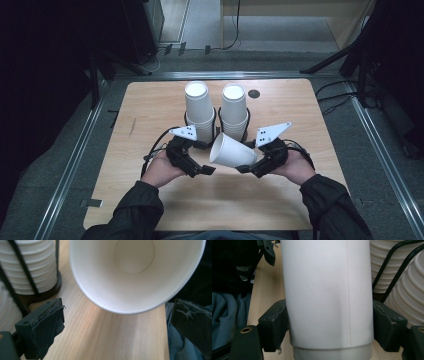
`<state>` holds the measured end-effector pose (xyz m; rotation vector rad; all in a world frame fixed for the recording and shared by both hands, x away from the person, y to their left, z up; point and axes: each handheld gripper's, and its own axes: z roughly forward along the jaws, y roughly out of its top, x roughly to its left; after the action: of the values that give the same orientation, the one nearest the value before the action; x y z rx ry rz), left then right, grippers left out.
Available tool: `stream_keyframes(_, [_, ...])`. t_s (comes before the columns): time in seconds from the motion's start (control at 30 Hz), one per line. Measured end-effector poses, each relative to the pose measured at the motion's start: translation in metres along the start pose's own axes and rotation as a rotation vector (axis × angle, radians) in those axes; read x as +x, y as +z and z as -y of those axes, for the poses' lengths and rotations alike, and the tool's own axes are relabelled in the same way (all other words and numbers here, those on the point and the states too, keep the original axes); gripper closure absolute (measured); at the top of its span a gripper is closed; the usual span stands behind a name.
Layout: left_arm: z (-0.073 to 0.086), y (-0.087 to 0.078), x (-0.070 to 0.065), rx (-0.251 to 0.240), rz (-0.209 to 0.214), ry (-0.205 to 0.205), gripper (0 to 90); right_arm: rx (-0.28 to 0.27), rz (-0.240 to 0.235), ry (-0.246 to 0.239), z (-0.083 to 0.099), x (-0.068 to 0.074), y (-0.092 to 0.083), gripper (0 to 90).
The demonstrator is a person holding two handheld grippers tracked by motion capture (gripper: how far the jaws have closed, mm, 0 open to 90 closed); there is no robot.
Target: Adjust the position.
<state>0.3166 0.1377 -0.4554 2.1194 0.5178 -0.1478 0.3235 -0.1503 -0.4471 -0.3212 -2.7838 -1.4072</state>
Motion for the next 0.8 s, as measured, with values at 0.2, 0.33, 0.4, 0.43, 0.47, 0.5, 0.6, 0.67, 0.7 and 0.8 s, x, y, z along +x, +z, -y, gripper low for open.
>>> stream_keyframes(0.2, [-0.007, 0.007, -0.002, -0.030, 0.046, -0.012, 0.0, -0.037, -0.009, 0.011, -0.001, 0.004, 0.000, 22.6])
stream_keyframes(0.33, [-0.011, 0.012, -0.006, -0.029, 0.057, 0.001, 0.0, -0.068, -0.031, 0.023, -0.001, 0.006, 0.001, 22.6])
stream_keyframes(0.4, [-0.012, 0.015, -0.007, -0.030, 0.064, 0.004, 0.0, -0.069, -0.043, 0.020, -0.001, 0.007, 0.003, 22.6])
stream_keyframes(0.43, [-0.013, 0.015, -0.007, -0.031, 0.069, -0.001, 0.0, -0.069, -0.053, 0.021, -0.001, 0.007, 0.004, 22.6])
stream_keyframes(0.47, [-0.013, 0.016, -0.006, -0.029, 0.080, -0.017, 0.0, -0.070, -0.057, 0.023, -0.001, 0.008, 0.006, 22.6])
stream_keyframes(0.5, [-0.014, 0.017, -0.006, -0.030, 0.080, -0.030, 0.0, -0.073, -0.062, 0.023, -0.001, 0.008, 0.008, 22.7])
stream_keyframes(0.6, [-0.015, 0.015, -0.006, -0.041, 0.074, -0.035, 0.0, -0.053, -0.078, 0.018, -0.002, 0.011, 0.017, 22.6])
stream_keyframes(0.67, [-0.016, 0.011, -0.007, -0.065, 0.096, -0.035, 7.0, -0.044, -0.085, 0.013, -0.004, 0.013, 0.023, 23.0])
stream_keyframes(0.7, [-0.016, 0.009, -0.007, -0.067, 0.102, -0.042, 11.5, -0.041, -0.081, 0.011, -0.004, 0.013, 0.023, 23.2])
stream_keyframes(0.8, [-0.018, 0.006, -0.006, -0.059, 0.118, -0.071, 15.0, -0.049, -0.095, 0.017, -0.005, 0.013, 0.023, 23.4])
